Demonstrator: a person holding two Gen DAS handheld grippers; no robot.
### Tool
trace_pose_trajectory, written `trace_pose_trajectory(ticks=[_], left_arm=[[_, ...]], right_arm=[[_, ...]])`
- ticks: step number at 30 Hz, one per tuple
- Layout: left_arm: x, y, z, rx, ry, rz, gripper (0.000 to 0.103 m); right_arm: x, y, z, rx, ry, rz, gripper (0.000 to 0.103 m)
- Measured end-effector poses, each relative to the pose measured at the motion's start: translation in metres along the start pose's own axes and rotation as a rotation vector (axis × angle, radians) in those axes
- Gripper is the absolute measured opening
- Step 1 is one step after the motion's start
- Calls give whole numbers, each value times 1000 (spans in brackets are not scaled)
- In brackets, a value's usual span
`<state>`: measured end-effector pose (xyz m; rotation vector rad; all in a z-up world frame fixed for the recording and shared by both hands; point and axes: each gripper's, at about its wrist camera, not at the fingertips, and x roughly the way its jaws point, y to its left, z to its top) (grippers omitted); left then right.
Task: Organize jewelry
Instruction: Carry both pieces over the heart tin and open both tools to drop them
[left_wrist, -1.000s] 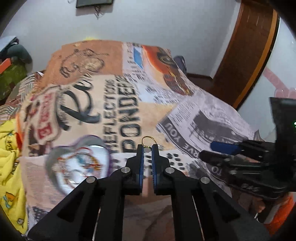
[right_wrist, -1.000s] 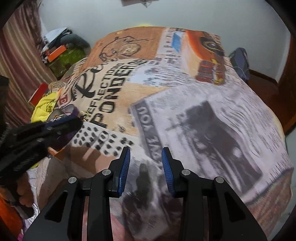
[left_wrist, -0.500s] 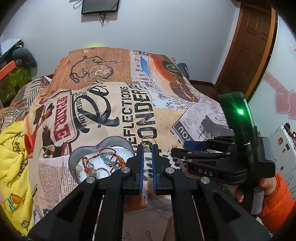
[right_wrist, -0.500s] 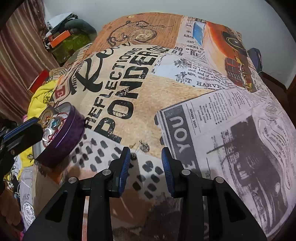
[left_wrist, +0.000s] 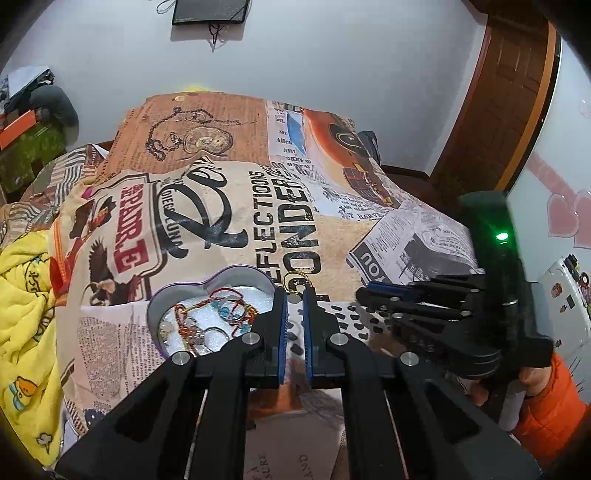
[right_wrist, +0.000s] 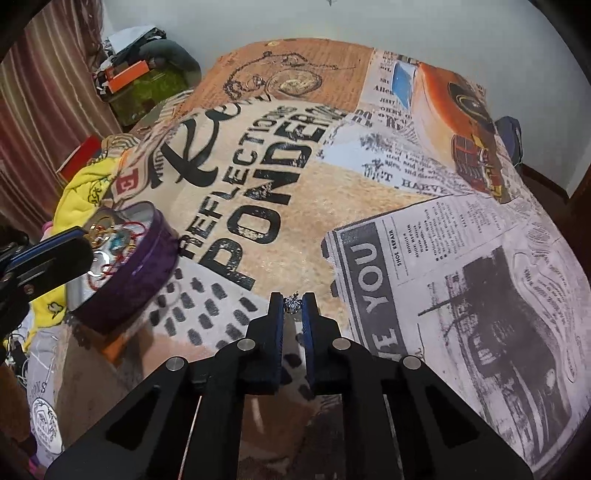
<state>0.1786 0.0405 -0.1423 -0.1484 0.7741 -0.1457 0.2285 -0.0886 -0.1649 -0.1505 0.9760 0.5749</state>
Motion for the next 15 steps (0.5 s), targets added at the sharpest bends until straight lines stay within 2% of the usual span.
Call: trace_pose_trajectory(ticks=[15], left_arm=[[-49,23,6,-27,-88,44,6]], right_arm=[[-74,34,23,-35,-190,15,9]])
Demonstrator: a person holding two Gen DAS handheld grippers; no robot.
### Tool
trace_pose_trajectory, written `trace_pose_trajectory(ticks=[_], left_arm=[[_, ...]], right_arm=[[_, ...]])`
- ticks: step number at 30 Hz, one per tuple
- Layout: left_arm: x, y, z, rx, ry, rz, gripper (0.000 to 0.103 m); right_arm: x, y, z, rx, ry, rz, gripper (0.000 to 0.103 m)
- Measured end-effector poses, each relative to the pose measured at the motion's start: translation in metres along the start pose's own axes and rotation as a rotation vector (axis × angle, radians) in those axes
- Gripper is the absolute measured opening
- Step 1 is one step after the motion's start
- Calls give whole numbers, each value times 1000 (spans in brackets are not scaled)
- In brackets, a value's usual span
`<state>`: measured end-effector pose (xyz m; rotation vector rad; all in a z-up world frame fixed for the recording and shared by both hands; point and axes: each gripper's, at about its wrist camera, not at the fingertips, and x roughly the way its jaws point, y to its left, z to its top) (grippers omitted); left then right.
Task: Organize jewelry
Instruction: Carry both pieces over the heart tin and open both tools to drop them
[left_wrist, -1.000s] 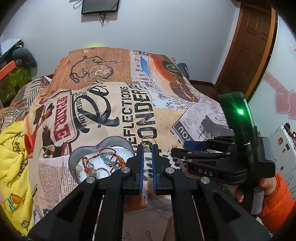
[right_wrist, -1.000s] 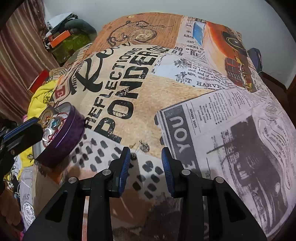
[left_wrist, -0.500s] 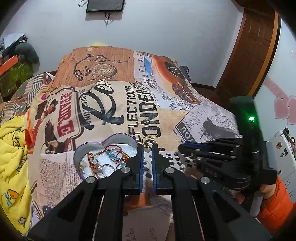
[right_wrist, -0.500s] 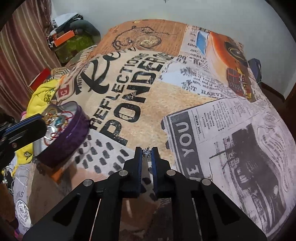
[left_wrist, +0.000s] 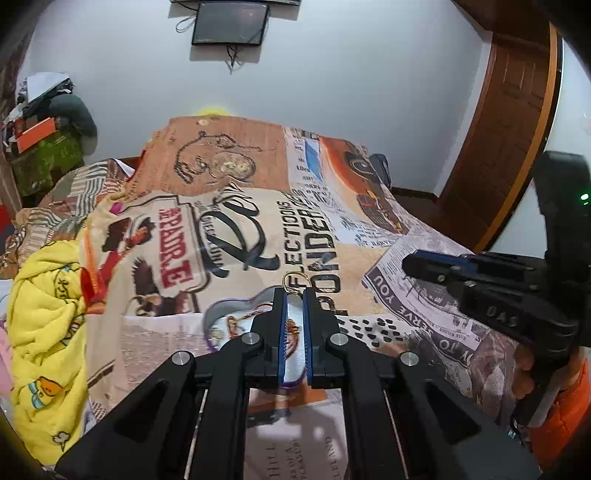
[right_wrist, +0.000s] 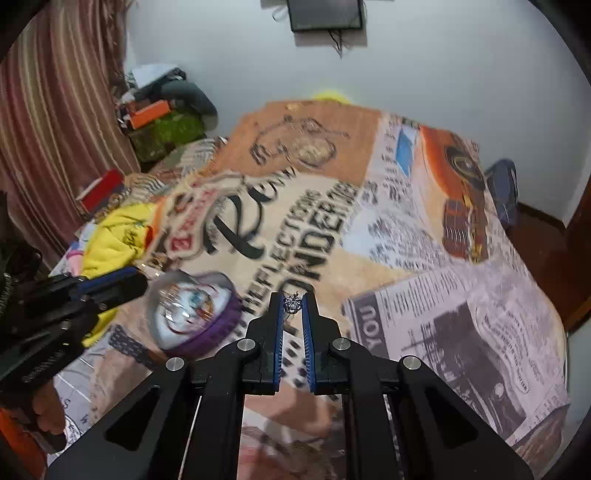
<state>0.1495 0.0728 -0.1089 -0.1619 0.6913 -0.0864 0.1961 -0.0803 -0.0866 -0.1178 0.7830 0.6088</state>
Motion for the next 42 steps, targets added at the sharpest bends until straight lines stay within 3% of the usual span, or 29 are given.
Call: trace_pose_trajectory(ticks=[9,13,28,37,40,42], left_arm=[[-12,32,-8,-37,9,33,6],[-7,43,-13,-61,34,14,6],[34,48,-23,-62,107,-24,6],[37,49,-23,-39,100,-16,6],[33,50,-23,-31,92,4,9],[31,52,-24,-31,91,14,16]], right_arm=[[-8,37,12,-34,-55,77,9],[1,53,14,-53,-47,111,9],[37,66,4,-55,45,162,9],[52,64,-2,-53,90,167,9],[57,66,-5,-64,109,172,9],[60,69,-7,-77,120,173,9]])
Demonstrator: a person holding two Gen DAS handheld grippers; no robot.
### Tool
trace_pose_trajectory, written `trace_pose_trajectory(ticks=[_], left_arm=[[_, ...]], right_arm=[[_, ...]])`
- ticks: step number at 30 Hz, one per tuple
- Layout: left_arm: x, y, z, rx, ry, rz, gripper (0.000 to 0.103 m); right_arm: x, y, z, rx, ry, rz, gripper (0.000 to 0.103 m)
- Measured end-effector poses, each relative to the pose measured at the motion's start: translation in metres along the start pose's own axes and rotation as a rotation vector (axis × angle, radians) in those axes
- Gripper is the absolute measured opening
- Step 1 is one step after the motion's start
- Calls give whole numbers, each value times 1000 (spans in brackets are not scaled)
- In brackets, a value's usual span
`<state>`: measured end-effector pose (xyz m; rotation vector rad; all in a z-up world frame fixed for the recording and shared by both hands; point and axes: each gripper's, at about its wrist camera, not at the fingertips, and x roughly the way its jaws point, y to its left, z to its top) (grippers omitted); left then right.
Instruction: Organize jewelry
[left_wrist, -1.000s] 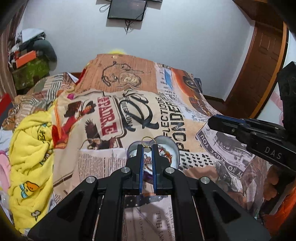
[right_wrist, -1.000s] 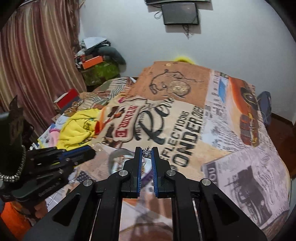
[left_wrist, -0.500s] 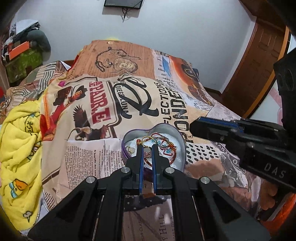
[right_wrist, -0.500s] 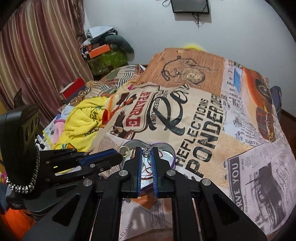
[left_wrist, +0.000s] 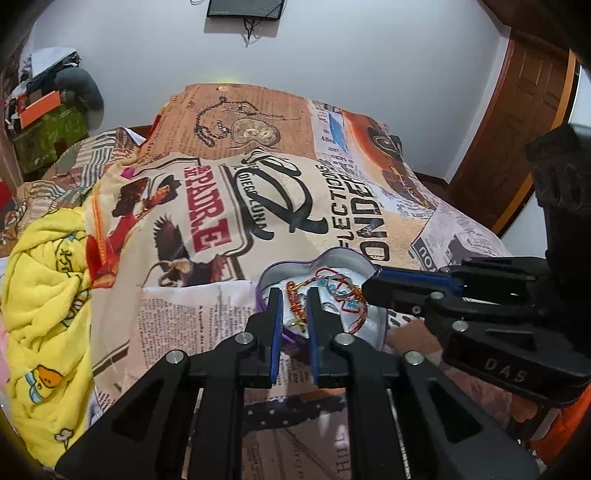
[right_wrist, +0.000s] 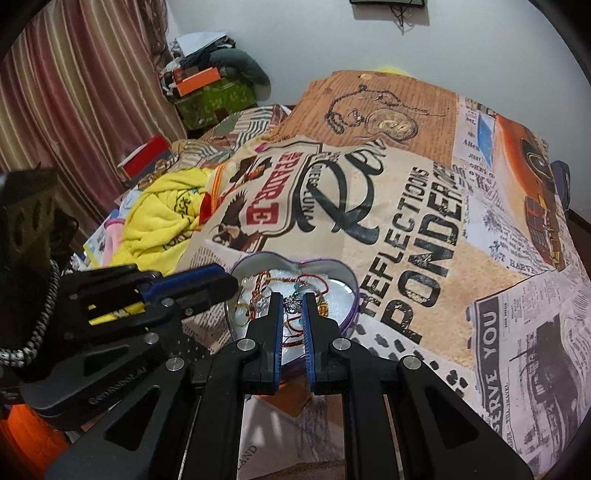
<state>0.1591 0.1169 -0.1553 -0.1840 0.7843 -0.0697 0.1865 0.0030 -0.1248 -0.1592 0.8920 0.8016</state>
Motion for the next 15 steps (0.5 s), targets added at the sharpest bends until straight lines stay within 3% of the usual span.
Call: trace_pose_trajectory(ticks=[8,15], left_arm=[[-16,13,-5,-25,-20,52,28],[-24,16,-8,-30,-28,86,31]], right_arm=[[8,8,-4,-39,41,-26,11],[3,10,-5,-51,37,-56,33]])
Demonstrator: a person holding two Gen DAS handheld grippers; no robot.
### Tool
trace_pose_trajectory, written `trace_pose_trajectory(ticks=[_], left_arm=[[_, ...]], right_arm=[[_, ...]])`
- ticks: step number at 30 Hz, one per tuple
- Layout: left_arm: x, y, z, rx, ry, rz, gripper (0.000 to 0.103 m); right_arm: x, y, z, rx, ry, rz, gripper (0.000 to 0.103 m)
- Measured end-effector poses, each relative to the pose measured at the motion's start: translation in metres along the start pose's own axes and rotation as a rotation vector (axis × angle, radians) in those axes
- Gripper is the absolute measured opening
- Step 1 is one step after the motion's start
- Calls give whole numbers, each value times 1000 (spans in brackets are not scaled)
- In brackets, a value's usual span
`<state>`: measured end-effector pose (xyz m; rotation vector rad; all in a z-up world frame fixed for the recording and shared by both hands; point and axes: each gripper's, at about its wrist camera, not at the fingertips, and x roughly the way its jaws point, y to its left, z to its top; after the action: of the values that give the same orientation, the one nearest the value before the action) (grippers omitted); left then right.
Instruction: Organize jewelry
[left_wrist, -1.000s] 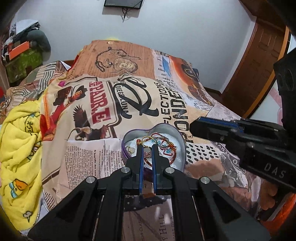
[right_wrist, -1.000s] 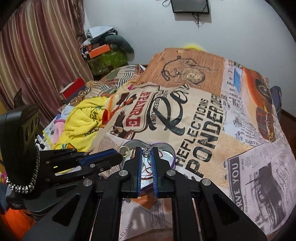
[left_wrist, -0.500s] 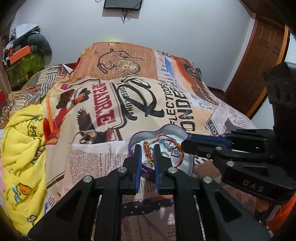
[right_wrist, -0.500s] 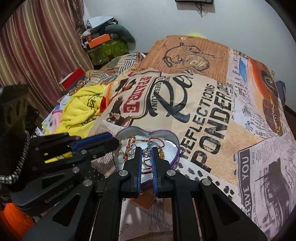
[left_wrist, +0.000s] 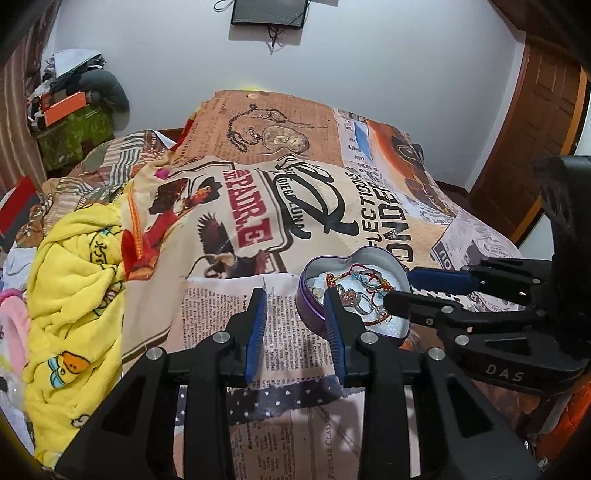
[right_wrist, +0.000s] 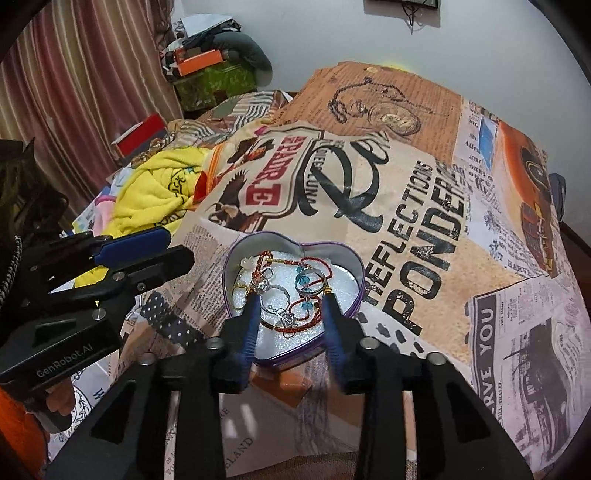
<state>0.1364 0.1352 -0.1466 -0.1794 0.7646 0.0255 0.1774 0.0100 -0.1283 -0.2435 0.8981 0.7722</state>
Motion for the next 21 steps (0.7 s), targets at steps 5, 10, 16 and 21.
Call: trace_pose_trajectory(ticks=[5,10,16,21], left_arm=[[-12,-3,1,2,-13,11,31],[-35,-12,8,21,-59,16,31],[-92,-39,23,65,-191,13,31],[-155,-66,28,97,-357,18,39]], right_arm=[[-12,1,2,3,-24,-12,33],[-36,0,3,12,-72,-31,33],[-93,0,7,34,-202,-66,33],[-164,13,4,31,-374,-114,33]])
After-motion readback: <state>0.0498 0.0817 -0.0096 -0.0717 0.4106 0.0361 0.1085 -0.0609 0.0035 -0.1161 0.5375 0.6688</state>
